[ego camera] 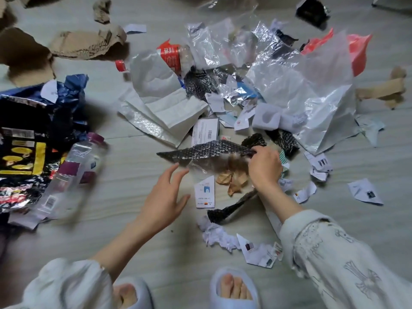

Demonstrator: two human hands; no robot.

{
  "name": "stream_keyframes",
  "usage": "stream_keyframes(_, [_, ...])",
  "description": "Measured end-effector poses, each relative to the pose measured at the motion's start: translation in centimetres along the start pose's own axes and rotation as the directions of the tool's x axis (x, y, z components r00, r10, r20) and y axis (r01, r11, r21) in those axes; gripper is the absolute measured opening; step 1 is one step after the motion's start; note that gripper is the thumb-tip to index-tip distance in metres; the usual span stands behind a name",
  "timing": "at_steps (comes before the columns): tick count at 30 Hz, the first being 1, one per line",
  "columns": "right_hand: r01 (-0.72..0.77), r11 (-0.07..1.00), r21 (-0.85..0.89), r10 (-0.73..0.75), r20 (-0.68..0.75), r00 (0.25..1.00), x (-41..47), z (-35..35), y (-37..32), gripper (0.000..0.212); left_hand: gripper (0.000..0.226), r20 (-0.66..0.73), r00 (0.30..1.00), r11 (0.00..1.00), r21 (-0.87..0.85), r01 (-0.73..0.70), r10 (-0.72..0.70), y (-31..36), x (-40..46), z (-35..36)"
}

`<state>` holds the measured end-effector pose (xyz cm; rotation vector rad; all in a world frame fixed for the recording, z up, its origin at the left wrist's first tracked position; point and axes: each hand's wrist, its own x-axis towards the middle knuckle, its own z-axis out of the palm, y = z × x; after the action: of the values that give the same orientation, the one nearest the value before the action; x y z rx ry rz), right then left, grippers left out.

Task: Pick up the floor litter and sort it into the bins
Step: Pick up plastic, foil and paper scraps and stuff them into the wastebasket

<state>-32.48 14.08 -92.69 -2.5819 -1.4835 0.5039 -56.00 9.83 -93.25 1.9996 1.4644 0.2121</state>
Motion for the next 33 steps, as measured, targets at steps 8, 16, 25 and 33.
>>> stream_keyframes(8, [0.152,0.808,0.57,-0.185,-0.001,0.983,-2.9,-3.7,-2.9,0.032,0.106,-0.115,0.987,0.993,-0.03,-0.118,0.113,4.5,4.0,-2.8])
stream_keyframes(16, [-0.32,0.354,0.879,-0.139,0.388,0.911,-5.6,-5.8,-5.7,0.03,0.102,-0.045,0.998,0.948,-0.318,0.025,-0.042,5.9,1.7,-1.3])
stream_keyframes(25, [-0.029,0.706,0.708,-0.111,0.15,0.982,-7.3,-3.1,-4.2,0.034,0.067,-0.148,0.988,0.85,-0.525,-0.048,-0.035,4.3,-0.2,-3.8])
stream_keyframes(33, [0.028,0.674,0.739,-0.519,0.445,0.73,-11.9,-1.8,-7.0,0.037,0.039,-0.155,0.972,0.653,-0.758,-0.002,-0.177,4.6,-0.6,-5.0])
